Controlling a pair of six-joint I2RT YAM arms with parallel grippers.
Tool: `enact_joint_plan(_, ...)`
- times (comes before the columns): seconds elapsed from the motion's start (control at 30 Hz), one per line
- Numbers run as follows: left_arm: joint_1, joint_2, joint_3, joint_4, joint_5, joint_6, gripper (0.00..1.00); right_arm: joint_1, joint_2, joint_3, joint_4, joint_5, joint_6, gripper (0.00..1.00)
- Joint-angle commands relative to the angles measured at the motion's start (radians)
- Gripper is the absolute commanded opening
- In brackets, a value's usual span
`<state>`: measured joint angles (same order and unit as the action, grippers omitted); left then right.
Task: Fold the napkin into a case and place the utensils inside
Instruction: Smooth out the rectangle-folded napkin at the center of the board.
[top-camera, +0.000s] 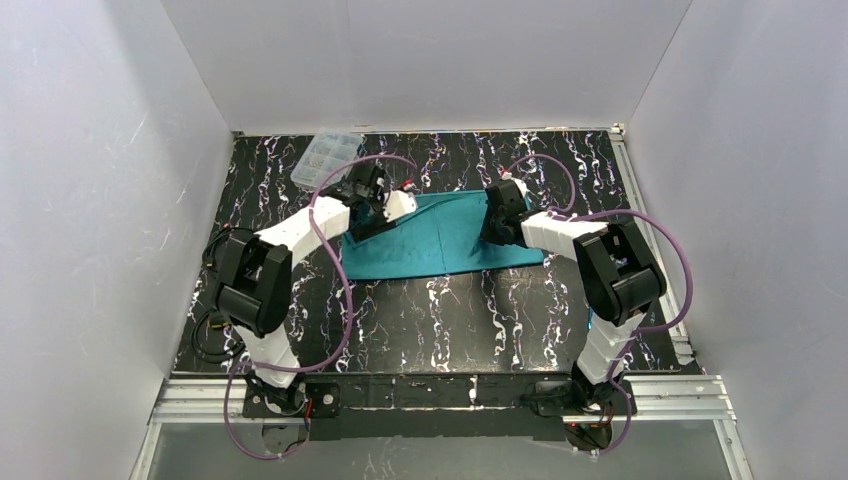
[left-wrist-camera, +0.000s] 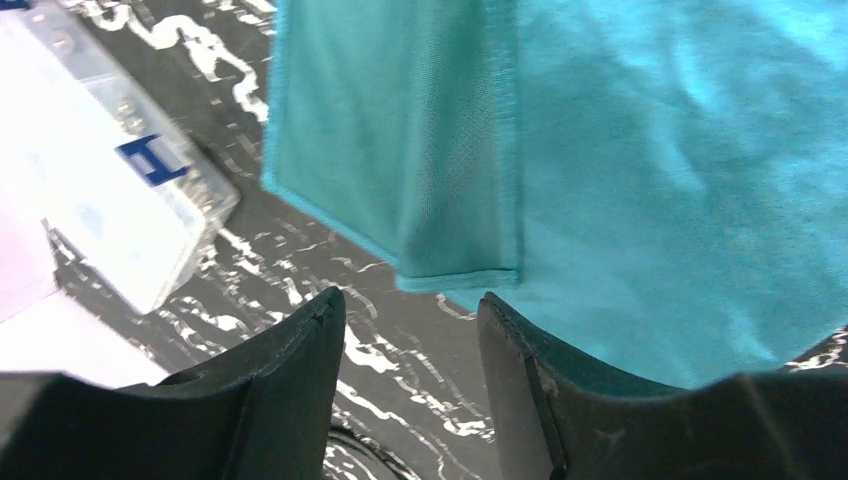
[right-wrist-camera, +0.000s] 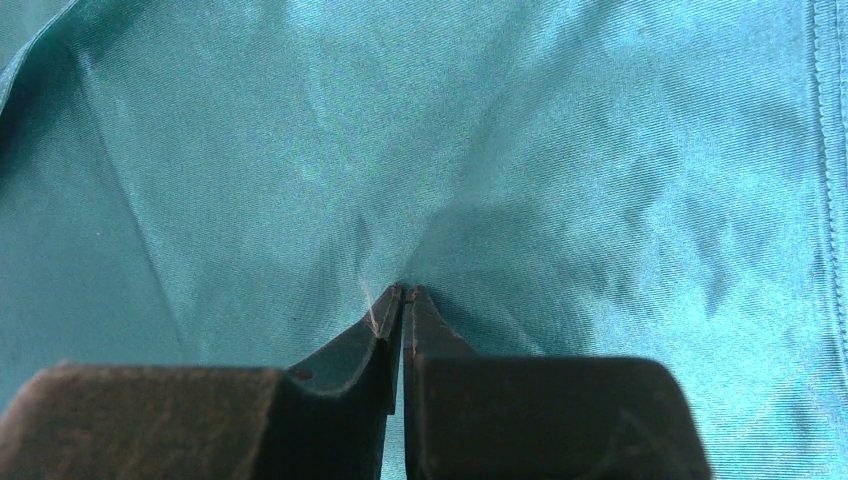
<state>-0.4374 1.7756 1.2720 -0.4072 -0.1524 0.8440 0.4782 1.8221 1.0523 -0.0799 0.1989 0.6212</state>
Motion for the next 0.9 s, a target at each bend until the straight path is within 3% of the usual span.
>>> enact_joint_plan(0.0,-0.053,0.024,-0.076,-0.011,0.039,-0.007,0.50,-0.002,0.016,-0.046,-0.082,0.003,-0.014,0.14)
enact_joint_plan(0.47,-0.065,0.166,-0.040,0.106,-0.157,0.017,0.50,-0.001,0.009,-0.043,-0.086,-0.002,-0.016,0.14)
enact_joint_plan(0.7,-0.054,0.125,-0.013,0.041,-0.091,-0.010,0.49,-0.002,-0.001,-0.053,-0.088,0.003,-0.021,0.14)
enact_joint_plan(0.87,-0.034,0.147,0.016,0.058,-0.131,0.011,0.49,-0.003,0.001,-0.054,-0.087,0.000,-0.020,0.14)
